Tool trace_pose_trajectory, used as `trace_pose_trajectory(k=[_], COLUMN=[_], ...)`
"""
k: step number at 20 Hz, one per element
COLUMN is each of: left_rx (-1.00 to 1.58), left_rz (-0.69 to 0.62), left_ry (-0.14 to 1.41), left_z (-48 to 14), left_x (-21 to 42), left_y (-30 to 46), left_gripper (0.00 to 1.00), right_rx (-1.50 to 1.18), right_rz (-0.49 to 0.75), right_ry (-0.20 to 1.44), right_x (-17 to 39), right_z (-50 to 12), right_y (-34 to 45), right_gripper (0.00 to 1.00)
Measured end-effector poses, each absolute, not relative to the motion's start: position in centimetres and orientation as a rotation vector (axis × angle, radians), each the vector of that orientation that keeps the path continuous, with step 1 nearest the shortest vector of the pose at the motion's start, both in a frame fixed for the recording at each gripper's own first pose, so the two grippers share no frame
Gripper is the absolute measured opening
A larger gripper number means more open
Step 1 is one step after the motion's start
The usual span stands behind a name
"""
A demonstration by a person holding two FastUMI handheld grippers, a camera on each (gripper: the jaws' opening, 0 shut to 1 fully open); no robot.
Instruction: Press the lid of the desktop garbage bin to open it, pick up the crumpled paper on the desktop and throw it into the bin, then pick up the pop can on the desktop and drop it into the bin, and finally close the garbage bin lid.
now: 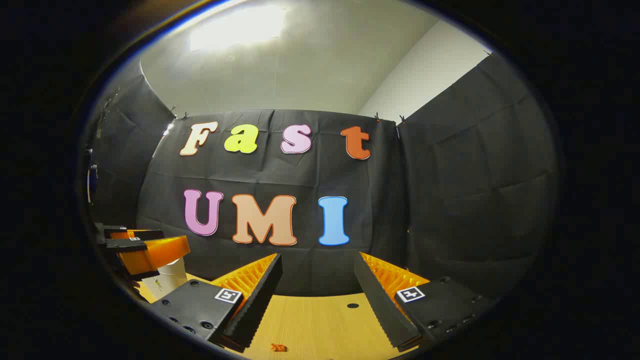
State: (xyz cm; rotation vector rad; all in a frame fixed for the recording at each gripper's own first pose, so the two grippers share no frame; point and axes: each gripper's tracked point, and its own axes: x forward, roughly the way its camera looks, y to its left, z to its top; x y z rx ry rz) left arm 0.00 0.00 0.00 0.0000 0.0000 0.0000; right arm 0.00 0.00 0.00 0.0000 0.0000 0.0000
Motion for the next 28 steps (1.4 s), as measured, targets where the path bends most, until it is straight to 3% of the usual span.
trace_pose_trajectory(k=[13, 14, 15, 28], left_rx=[-0.006, -0.006, -0.006, 0.003], left_rz=[0.024, 0.026, 0.027, 0.053], left_ry=[-0.003, -0.002, -0.001, 0.008], left_z=[-0.1, -0.2, -0.2, -0.8], left_x=[0.3, 0.2, 0.2, -0.1], left_y=[0.2, 0.2, 0.1, 0.5], left_gripper=[0.93, 0.98, 0.93, 0.93], right_rx=[-0.008, -0.008, -0.006, 0.012], right_rz=[0.023, 0.024, 0.024, 0.059], right_ry=[-0.004, -0.002, -0.001, -0.011], right_x=[0.6, 0.8, 0.9, 0.9], right_z=[-0.1, -0.1, -0.1, -0.3], right_y=[0.1, 0.1, 0.0, 0.4], right_gripper=[0.96, 0.96, 0.96, 0.96])
